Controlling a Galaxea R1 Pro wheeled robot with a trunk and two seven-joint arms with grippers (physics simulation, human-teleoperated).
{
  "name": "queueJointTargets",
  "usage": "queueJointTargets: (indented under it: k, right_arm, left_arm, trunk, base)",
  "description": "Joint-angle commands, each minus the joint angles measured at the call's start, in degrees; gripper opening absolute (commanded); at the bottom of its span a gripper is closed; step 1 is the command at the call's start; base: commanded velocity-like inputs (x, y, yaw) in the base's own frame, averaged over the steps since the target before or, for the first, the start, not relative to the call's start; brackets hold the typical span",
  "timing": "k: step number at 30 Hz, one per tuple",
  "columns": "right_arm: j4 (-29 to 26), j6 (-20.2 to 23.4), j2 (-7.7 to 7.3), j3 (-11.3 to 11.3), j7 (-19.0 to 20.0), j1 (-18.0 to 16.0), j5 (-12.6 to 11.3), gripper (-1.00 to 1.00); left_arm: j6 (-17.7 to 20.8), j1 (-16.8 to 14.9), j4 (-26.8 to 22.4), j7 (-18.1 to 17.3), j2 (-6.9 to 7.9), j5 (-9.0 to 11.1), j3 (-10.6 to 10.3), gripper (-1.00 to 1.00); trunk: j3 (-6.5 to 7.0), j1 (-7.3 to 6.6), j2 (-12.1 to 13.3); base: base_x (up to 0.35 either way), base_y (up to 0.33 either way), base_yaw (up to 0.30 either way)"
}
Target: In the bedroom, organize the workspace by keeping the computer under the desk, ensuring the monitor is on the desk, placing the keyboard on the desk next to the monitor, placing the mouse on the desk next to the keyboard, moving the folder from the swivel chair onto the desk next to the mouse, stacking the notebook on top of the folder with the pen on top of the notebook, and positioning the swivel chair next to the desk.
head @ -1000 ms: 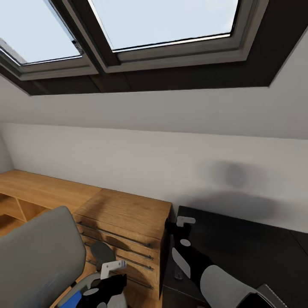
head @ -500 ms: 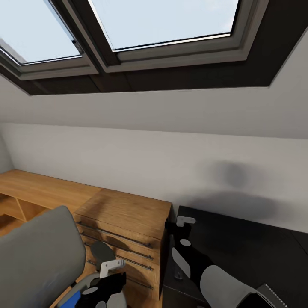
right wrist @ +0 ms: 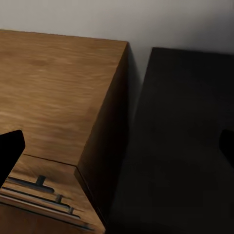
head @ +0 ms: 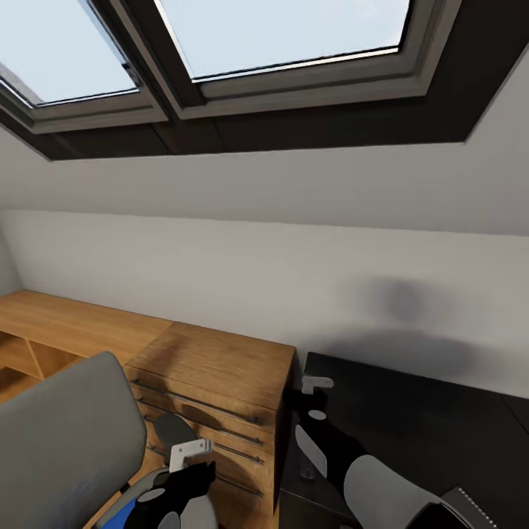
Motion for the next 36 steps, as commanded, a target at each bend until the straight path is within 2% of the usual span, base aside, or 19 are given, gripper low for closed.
queueJointTargets:
  k: [1, 7, 8, 11, 12, 18, 26, 36]
  right_arm:
    - [0.0, 0.8, 0.0, 0.4, -0.4, -0.1, -0.6, 1.0]
    - [-3.0, 10.7, 0.0, 0.1, -0.4, -0.1, -0.5, 1.0]
    - [-4.1, 15.1, 0.0, 0.0, -0.4, -0.1, -0.9, 1.0]
    - [-4.4, 18.5, 0.0, 0.0, -0.4, -0.1, -1.9, 1.0]
    - [-4.6, 20.8, 0.0, -0.1, -0.5, -0.1, -3.1, 1.0]
    - [-4.6, 23.3, 0.0, 0.0, -0.4, -0.1, -4.8, 1.0]
    - [-4.3, 23.4, -0.54, -0.1, -0.4, -0.1, -5.0, 1.0]
    - [-4.2, 23.1, -1.69, -0.1, -0.3, -0.2, -5.0, 1.0]
  left_arm:
    - [0.1, -0.1, -0.1, 0.6, 0.06, 0.5, -0.1, 1.0]
    - [0.1, -0.1, -0.1, 0.6, 0.1, 0.5, -0.1, 1.0]
    - [0.1, -0.1, -0.1, 0.5, 0.13, 0.5, -0.1, 1.0]
    - [0.1, -0.1, 0.0, 0.4, 0.14, 0.5, -0.1, 1.0]
    - [0.1, -0.1, 0.0, 0.3, 0.15, 0.5, -0.2, 1.0]
    - [0.1, -0.1, 0.2, 0.3, 0.15, 0.5, -0.2, 1.0]
    - [0.1, -0.1, 0.2, 0.4, 0.15, 0.5, -0.2, 1.0]
    - [0.0, -0.1, -0.1, 0.6, 0.13, 0.5, 0.1, 1.0]
  trunk:
    - [-0.29, 0.25, -0.5]
    - [-0.29, 0.25, -0.5]
    - [-0.29, 0.25, -0.5]
    - [-0.29, 0.25, -0.5]
    - [-0.29, 0.25, -0.5]
    - [-0.29, 0.25, -0.5]
    - [-0.29, 0.25, -0.5]
    - [-0.29, 0.25, -0.5]
  base:
    - [0.0, 0.0, 0.0]
    - [0.0, 0.0, 0.0]
    - [0.0, 0.0, 0.0]
    - [0.0, 0.0, 0.0]
    - [0.0, 0.0, 0.0]
    - [-0.009, 0.0, 0.0]
    - [-0.187, 0.0, 0.0]
    - [-0.017, 0.0, 0.0]
